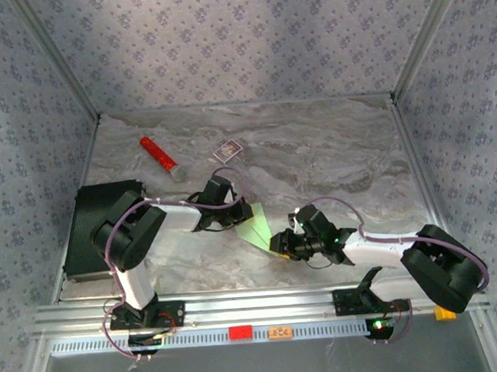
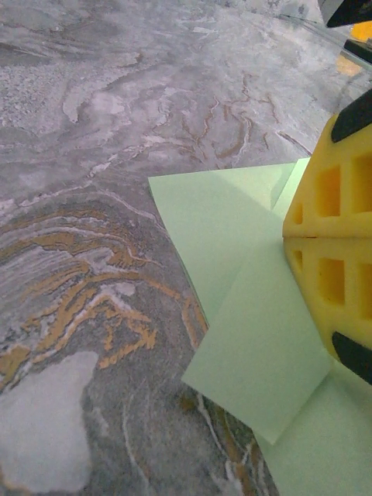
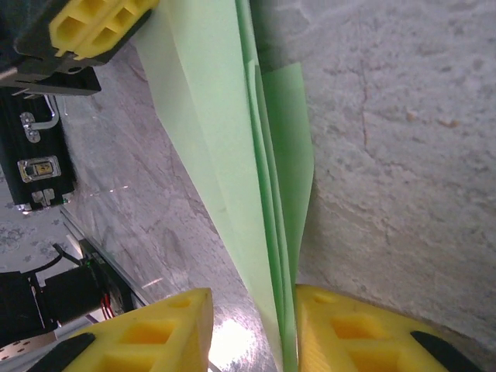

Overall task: Fold a paper plane with a square sheet of paper (pick it up from the middle)
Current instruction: Turn over the paper at the center of the table.

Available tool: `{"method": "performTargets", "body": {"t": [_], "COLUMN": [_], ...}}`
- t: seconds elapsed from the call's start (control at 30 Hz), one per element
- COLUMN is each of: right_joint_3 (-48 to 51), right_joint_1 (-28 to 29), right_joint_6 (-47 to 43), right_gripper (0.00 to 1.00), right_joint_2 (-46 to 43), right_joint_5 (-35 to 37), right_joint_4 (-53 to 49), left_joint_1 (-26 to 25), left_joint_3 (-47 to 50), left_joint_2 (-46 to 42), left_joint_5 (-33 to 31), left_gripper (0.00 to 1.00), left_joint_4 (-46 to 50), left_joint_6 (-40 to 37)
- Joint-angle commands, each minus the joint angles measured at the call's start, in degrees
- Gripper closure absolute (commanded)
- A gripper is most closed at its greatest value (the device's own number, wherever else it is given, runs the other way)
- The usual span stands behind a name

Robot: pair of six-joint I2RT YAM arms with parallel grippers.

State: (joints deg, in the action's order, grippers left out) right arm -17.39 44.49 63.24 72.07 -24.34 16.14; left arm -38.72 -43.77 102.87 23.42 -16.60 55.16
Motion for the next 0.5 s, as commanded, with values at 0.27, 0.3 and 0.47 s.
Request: {"method": "performTargets", "body": {"t": [0.27, 0.3, 0.47], "right_joint_3": [0.15, 0.29, 0.38], "right_joint_1": [-1.53, -1.61, -1.95], "right_joint_6": [-1.37, -1.39, -2.45], "right_gripper": [0.76, 0.78, 0.88], "right_joint_2": [1.47, 1.44, 0.72], "right_joint_5": [0.09, -0.05, -0.94], "right_joint_4": [2.54, 2.55, 2.18], "left_joint_1": [0.43, 0.47, 0.46], "left_joint_3": [1.45, 1.65, 0.82], "left_joint_2": [0.72, 0.41, -2.4], "left_joint_5": [-1.05, -0.86, -0.41], "left_gripper": [0.97, 0.96, 0.92], "left_joint_4": [2.14, 1.72, 2.07], "left_joint_6": [0.62, 0.82, 0.84]}}
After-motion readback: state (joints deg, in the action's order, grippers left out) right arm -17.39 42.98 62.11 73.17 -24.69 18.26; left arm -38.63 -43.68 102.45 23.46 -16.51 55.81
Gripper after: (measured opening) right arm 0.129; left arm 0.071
